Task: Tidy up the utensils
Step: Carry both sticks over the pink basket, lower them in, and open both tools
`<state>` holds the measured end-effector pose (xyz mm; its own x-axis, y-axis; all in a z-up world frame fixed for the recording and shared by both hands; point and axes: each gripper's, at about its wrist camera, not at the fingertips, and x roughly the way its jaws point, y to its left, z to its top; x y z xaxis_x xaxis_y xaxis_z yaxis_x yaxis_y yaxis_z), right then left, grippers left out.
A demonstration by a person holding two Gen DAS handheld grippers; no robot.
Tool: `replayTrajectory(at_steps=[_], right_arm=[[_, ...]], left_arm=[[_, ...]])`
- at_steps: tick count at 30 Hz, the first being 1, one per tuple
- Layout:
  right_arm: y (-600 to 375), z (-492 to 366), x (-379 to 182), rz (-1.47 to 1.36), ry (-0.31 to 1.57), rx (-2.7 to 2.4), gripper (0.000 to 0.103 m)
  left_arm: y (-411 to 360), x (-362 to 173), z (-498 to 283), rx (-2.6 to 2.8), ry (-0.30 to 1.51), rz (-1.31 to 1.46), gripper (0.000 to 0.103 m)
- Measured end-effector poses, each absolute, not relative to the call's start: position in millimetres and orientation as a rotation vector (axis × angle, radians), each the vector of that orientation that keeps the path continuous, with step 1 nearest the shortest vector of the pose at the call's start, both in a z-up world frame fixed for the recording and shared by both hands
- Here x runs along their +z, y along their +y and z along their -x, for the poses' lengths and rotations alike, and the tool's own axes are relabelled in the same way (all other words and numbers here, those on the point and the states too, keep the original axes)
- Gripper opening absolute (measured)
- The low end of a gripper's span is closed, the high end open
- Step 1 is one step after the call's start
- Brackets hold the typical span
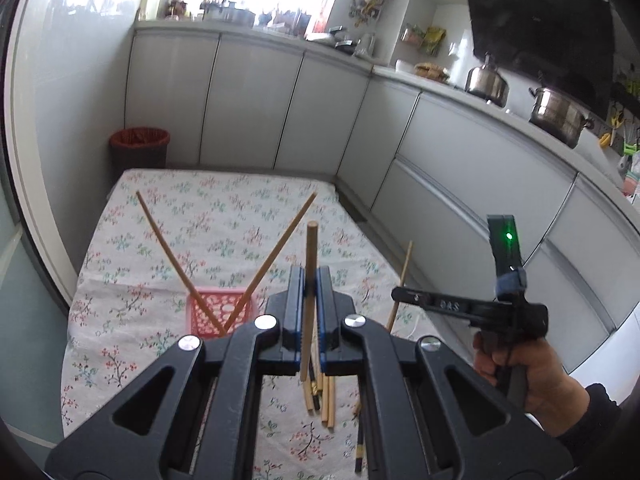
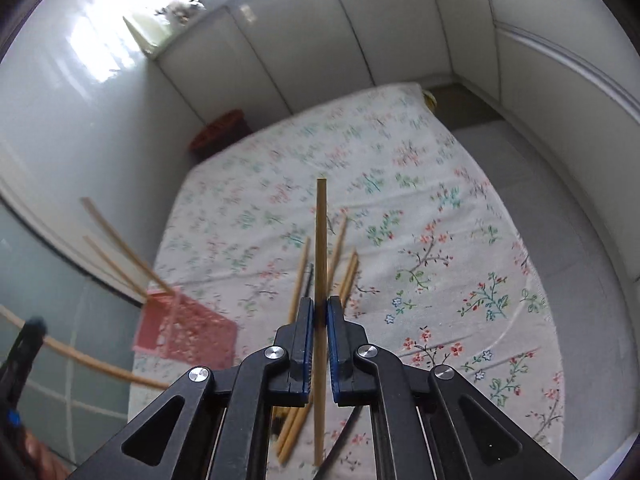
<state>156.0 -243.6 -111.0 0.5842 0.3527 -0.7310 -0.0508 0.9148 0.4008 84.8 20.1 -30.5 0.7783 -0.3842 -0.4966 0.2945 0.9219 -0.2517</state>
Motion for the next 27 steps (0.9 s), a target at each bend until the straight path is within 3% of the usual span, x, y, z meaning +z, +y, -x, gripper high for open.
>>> replayTrajectory(at_steps=[12, 27], right_arm=[[-237, -95, -13, -0.261, 0.601, 0.339, 0.007], [-210, -92, 10, -0.261, 0.534, 0.428, 0.007]], left_arm=[[35, 4, -55, -0.369, 0.293, 0.175, 0.006], [70, -3, -79, -0.204, 0.207, 0.234, 0.006]])
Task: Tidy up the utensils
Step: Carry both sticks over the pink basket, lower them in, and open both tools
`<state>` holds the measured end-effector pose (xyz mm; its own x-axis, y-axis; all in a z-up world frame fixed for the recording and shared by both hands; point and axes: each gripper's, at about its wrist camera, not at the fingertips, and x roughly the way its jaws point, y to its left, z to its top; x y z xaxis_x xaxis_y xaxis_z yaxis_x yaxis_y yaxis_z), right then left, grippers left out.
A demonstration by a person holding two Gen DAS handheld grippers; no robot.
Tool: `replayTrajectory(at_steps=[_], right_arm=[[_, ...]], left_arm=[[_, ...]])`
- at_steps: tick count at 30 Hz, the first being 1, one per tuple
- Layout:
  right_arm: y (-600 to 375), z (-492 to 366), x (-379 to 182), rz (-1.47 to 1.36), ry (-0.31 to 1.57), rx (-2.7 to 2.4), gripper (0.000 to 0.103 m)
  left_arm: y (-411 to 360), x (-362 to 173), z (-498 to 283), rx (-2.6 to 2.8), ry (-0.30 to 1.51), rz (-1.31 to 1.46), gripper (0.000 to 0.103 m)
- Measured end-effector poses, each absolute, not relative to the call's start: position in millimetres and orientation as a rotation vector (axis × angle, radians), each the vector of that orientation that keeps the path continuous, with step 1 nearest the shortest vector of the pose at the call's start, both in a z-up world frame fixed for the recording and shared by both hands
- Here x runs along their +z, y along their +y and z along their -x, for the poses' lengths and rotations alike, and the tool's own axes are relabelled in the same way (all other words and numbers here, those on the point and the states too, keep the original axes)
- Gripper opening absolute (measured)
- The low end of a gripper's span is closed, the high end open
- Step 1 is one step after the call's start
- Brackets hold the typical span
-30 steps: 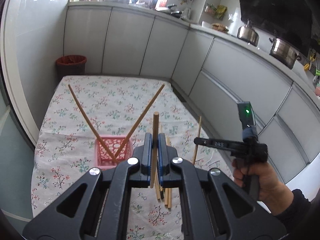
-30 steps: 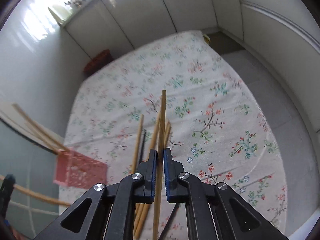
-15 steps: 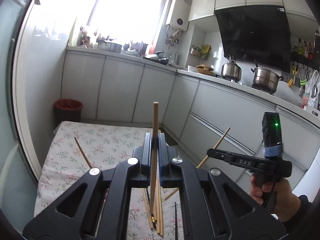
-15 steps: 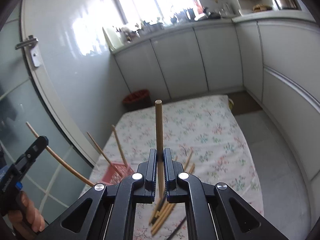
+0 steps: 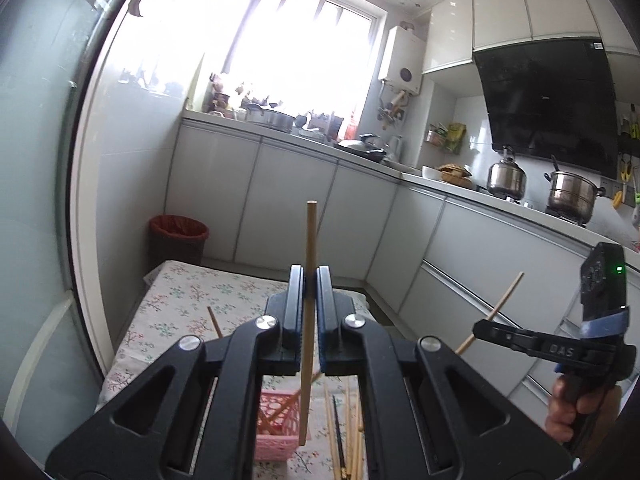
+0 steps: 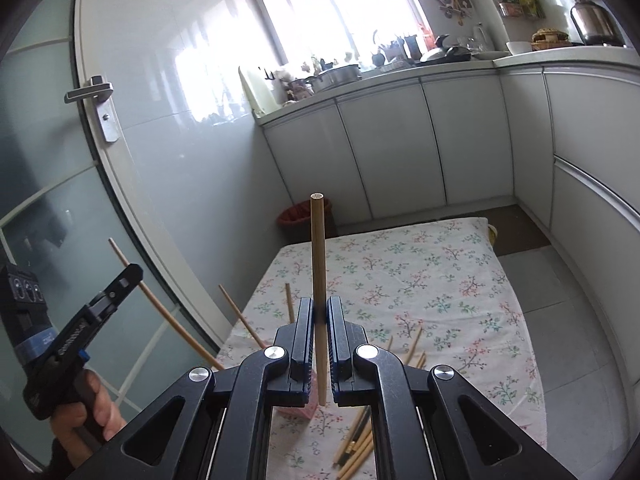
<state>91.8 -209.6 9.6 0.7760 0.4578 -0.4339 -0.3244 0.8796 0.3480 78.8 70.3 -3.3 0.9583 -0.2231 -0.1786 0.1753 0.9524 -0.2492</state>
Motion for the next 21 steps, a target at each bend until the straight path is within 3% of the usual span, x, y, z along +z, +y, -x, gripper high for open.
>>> replayTrajectory(at_steps=[7, 17, 18, 21], right_arm=[[-193, -99, 5, -0.27, 0.541, 0.447, 0.007], [-175, -110, -6, -0.275, 0.545, 0.465, 0.007], [-173, -110, -6, -0.275, 0.546, 0.467, 0.007], [-168, -112, -7, -0.279, 0.544, 0.474, 0.007]], left_arm=[[60, -20, -95, -0.151, 0.184, 0.159, 0.006], [62, -47, -122, -0.153, 0.326, 0.147, 0.008], [62, -47, -121, -0.152, 0.334, 0.145, 0.009], [62, -43, -117, -0.15, 0.345, 0.152, 0.024]])
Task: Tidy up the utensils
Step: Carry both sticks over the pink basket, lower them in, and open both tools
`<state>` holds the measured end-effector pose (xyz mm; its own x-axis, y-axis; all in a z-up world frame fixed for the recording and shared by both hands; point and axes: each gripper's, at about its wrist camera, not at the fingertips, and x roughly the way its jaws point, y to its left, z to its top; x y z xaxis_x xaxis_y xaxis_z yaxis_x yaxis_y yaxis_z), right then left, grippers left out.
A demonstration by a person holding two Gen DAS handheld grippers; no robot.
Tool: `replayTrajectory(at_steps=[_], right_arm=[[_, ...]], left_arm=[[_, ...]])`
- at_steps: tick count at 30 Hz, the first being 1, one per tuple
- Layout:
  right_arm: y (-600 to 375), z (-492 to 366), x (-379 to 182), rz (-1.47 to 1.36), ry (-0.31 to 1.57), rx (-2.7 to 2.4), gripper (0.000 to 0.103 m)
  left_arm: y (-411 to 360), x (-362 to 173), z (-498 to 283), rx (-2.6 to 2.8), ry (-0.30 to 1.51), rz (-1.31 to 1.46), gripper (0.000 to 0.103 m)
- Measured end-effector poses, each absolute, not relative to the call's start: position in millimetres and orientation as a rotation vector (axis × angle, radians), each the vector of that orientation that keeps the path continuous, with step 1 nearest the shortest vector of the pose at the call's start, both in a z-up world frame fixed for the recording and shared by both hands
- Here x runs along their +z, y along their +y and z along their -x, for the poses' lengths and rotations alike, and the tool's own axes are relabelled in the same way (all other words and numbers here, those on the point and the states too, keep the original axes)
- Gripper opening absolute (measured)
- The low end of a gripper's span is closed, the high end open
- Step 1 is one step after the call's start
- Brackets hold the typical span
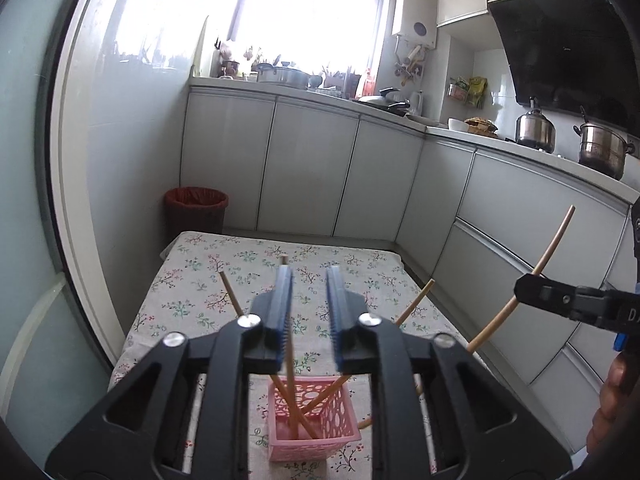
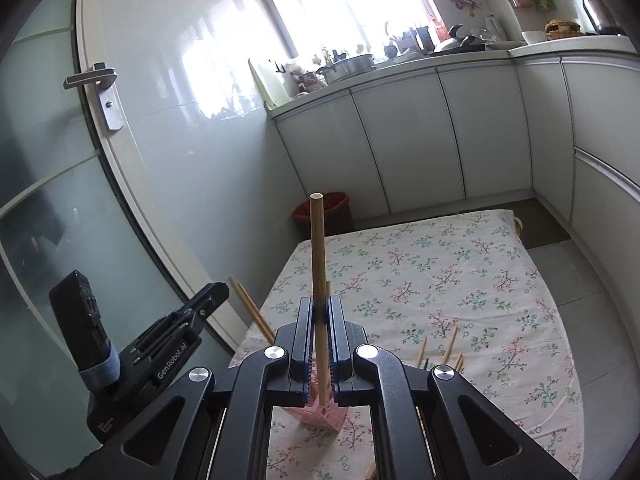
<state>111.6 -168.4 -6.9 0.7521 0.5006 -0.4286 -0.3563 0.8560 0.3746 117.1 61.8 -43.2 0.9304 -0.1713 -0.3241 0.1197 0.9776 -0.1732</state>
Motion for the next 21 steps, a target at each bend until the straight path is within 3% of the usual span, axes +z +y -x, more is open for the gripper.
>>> replayTrajectory(at_steps=[5, 7, 21], right_arm=[[-161, -116, -7, -0.286, 0.539, 0.486, 0.007], [-158, -118, -7, -0.29, 0.524, 0.484, 0.007], [-142, -137, -18, -0.313, 0.534, 0.473, 0.007]], left_arm=[[68, -36, -108, -0.127, 0.384, 0.189, 0.045], [71, -37, -107, -0.1, 0.422, 0.202, 0.048], [81, -54, -110, -0.062, 0.529, 0.229, 0.048]])
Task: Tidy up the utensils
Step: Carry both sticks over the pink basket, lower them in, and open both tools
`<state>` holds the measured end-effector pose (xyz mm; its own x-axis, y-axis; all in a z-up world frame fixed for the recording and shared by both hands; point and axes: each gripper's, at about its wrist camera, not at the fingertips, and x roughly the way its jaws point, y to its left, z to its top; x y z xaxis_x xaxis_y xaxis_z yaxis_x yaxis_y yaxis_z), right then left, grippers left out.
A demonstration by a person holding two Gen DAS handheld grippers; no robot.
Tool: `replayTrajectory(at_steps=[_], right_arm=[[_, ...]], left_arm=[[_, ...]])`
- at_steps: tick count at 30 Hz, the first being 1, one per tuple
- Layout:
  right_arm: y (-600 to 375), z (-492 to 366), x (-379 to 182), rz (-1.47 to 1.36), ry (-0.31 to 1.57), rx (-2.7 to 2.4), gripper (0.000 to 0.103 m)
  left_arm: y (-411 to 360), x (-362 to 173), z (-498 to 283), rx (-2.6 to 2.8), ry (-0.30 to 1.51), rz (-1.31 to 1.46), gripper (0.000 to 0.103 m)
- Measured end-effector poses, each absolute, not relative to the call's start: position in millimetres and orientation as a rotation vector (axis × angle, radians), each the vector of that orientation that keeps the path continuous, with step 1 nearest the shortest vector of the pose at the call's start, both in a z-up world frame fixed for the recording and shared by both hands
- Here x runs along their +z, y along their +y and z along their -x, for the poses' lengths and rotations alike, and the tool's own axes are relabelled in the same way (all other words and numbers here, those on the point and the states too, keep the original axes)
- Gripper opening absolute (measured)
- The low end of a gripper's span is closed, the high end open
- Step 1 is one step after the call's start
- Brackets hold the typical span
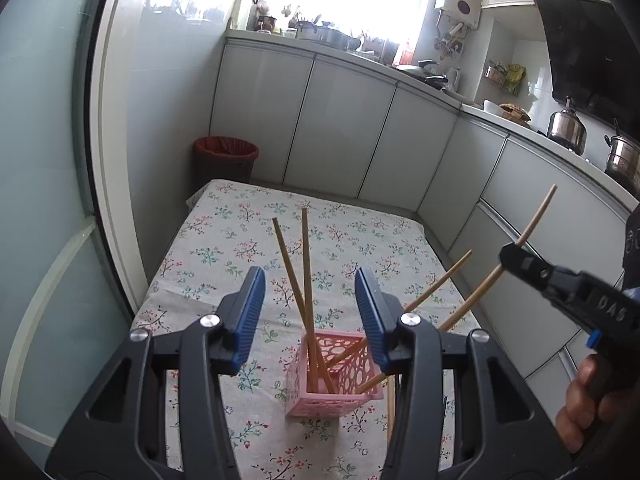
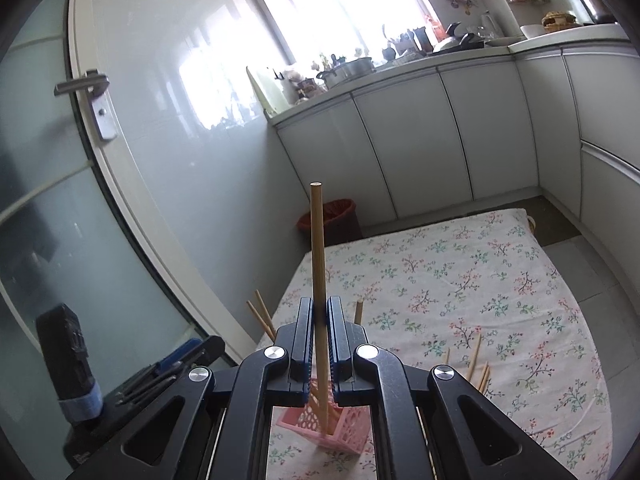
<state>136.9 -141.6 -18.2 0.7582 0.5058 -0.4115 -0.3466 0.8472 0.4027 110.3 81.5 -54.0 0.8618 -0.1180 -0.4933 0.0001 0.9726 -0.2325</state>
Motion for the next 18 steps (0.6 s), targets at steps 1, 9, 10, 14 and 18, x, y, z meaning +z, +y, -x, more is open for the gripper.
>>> replayTrajectory(at_steps=[1, 9, 10, 14, 18], right_arm=[[-138, -139, -22, -0.302, 0.548, 0.47, 0.007], [-134, -155, -47, -0.287, 0.646, 0.457, 0.016], [-138, -154, -45, -0.295, 0.639, 0.453, 0.02], [-157, -146, -35, -0.323, 0.605, 0.434, 0.041], [-178, -141, -30, -0.322, 0.599, 0.403, 0.047]], left_arm=[[81, -55, -111, -0.063, 0.538, 0.229, 0.048], [74, -60, -114, -0.062, 0.601, 0.196, 0.06], [72, -60, -114, -0.065, 0.608, 0.192, 0.06], [68, -59, -112, -0.082, 0.626, 0.182, 0.065], [61, -59, -110, -0.11, 0.645, 0.182, 0.071]])
